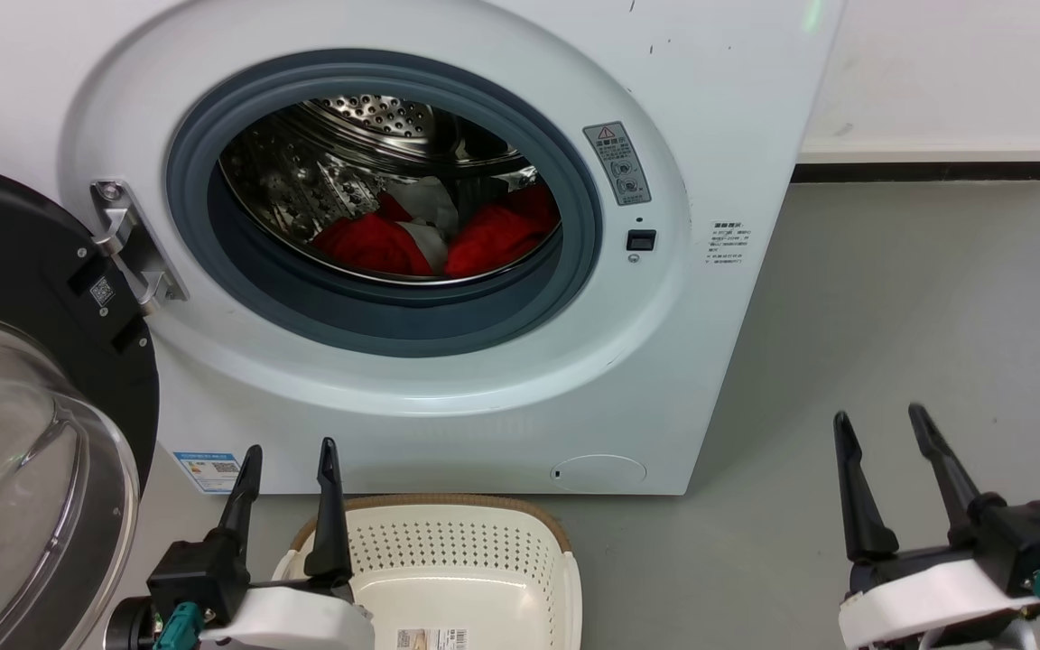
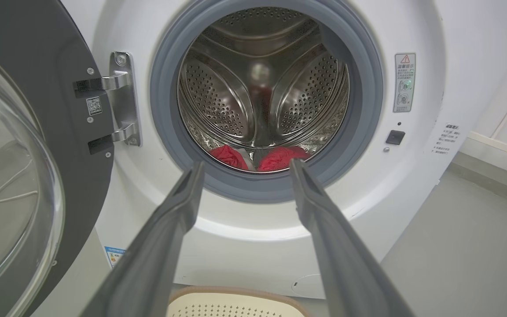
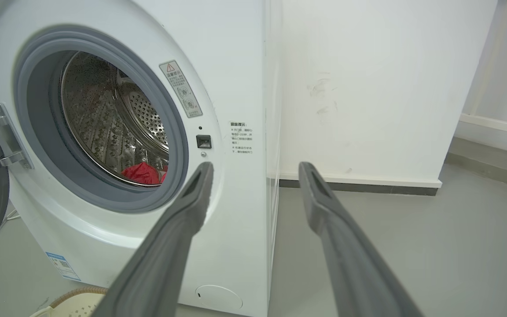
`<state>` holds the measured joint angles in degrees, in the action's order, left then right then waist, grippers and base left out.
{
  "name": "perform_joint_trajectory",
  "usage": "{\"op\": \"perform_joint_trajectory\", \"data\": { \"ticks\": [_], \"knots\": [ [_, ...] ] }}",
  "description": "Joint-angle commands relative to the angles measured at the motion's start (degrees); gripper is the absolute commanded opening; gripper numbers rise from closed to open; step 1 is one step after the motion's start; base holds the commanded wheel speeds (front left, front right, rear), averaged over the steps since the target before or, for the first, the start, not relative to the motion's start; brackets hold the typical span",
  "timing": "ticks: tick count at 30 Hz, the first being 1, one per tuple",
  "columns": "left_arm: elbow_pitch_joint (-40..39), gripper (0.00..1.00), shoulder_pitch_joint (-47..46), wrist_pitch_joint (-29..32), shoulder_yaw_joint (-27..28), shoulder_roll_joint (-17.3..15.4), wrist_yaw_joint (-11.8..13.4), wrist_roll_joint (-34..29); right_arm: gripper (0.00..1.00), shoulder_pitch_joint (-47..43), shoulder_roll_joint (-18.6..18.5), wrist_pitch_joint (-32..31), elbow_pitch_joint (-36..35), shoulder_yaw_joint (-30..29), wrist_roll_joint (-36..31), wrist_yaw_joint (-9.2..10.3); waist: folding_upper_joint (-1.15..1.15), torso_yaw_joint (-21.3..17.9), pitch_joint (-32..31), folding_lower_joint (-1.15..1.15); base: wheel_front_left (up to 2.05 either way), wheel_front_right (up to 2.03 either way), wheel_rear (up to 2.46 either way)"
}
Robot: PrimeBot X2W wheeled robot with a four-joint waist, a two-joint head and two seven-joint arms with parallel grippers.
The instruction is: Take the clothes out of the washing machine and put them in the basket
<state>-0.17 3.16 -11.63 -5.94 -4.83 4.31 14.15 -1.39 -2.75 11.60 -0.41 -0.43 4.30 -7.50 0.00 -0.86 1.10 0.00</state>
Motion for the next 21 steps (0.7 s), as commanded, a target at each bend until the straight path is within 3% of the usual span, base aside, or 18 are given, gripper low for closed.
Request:
{"op": "perform_joint_trajectory", "data": {
  "ticks": [1,21],
  "knots": [
    [-0.2,1.00,0.2,-0.4,-0.3,-0.4,0.4,-1.3,1.00,-0.8,-0.2,0.5,1.1,-0.1,-0.8,0.02,0.00,0.0,0.0,0.00,0.00,0.00,0.00],
    [3.3,1.00,1.3,-2.8,0.2,0.4,-0.3,-10.3,1.00,-0.7,-0.2,2.8,2.0,0.4,-12.2,0.03,0.00,-0.3,0.3,0.00,0.00,0.00,0.00]
  ]
}}
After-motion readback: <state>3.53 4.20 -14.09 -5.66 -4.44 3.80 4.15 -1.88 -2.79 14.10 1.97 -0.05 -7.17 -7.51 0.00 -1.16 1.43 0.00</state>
